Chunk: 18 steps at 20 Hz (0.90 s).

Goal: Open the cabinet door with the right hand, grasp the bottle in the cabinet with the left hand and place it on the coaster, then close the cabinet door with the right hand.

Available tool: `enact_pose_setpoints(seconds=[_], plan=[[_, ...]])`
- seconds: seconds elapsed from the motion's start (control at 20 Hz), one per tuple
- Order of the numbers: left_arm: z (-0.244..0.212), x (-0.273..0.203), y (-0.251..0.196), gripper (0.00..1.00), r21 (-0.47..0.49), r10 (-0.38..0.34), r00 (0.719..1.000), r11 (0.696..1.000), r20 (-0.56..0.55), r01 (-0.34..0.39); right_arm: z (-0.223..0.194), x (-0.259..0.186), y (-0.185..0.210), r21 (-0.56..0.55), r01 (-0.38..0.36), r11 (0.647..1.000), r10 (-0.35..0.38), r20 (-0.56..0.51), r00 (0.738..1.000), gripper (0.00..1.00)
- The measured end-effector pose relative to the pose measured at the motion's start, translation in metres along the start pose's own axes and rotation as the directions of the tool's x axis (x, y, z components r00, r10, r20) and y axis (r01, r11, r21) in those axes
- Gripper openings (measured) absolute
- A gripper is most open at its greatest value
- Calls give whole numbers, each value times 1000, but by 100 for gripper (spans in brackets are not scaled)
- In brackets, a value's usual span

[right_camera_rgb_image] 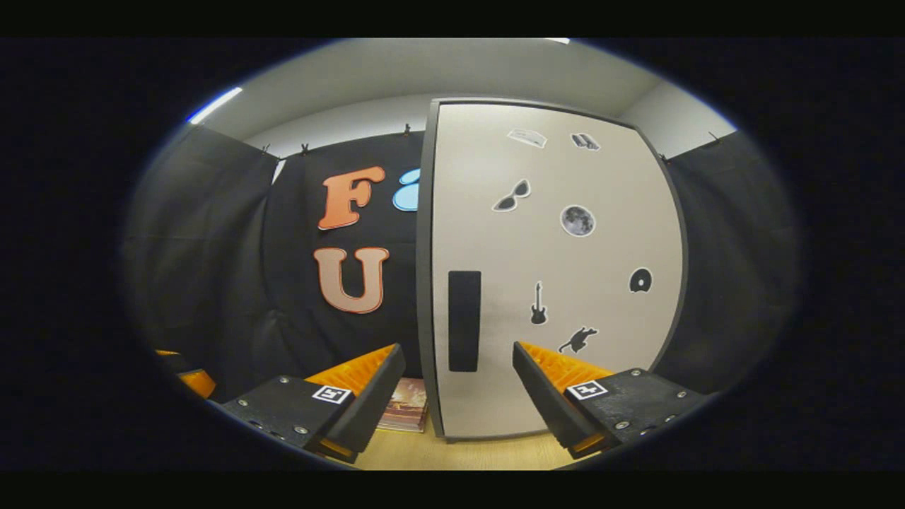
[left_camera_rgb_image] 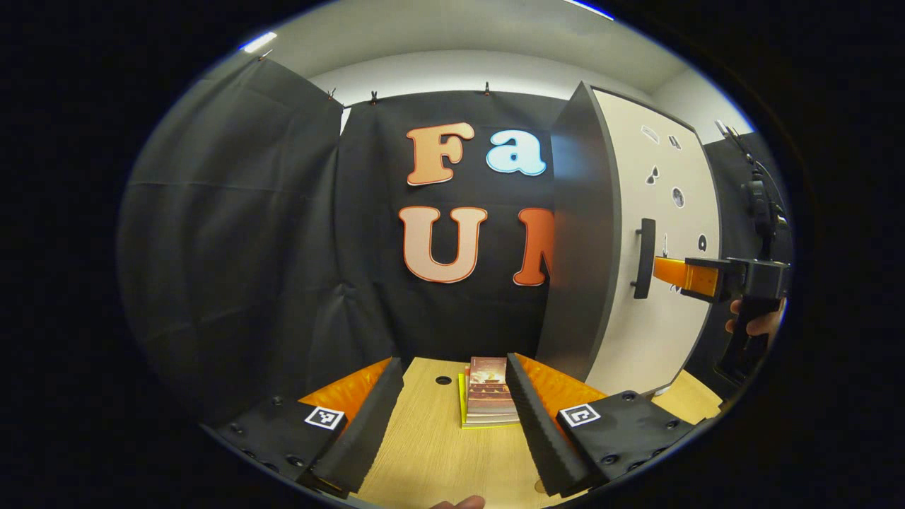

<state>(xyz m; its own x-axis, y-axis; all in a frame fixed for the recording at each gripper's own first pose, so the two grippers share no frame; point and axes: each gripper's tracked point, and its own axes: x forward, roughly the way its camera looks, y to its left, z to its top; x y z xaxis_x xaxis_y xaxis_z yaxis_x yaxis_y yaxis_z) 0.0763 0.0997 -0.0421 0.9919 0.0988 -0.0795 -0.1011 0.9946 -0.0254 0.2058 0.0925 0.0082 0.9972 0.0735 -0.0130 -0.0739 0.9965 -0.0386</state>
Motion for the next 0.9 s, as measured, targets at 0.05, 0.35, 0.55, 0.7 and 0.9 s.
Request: enact_pose_setpoints(seconds=[0.05,0.35,0.55,0.7,0.9], plan=[[-2,3,4,95,2,6,1000,1000,-5,-6,-1,8,2,1,-1,1000,1,-5,1000,95],[-16,21,30,96,-1,37,999,999,-40,-37,0,51,2,-1,17,1000,-17,0,1000,95],[-23,27,46,95,8,57,996,998,-63,-56,1,70,-1,-6,36,999,-36,4,999,91],[-26,27,59,95,16,70,995,998,-70,-69,-3,77,-3,6,51,999,-51,-6,999,82],[-28,25,70,95,15,84,994,996,-76,-83,-4,81,-4,0,63,998,-63,1,998,65]])
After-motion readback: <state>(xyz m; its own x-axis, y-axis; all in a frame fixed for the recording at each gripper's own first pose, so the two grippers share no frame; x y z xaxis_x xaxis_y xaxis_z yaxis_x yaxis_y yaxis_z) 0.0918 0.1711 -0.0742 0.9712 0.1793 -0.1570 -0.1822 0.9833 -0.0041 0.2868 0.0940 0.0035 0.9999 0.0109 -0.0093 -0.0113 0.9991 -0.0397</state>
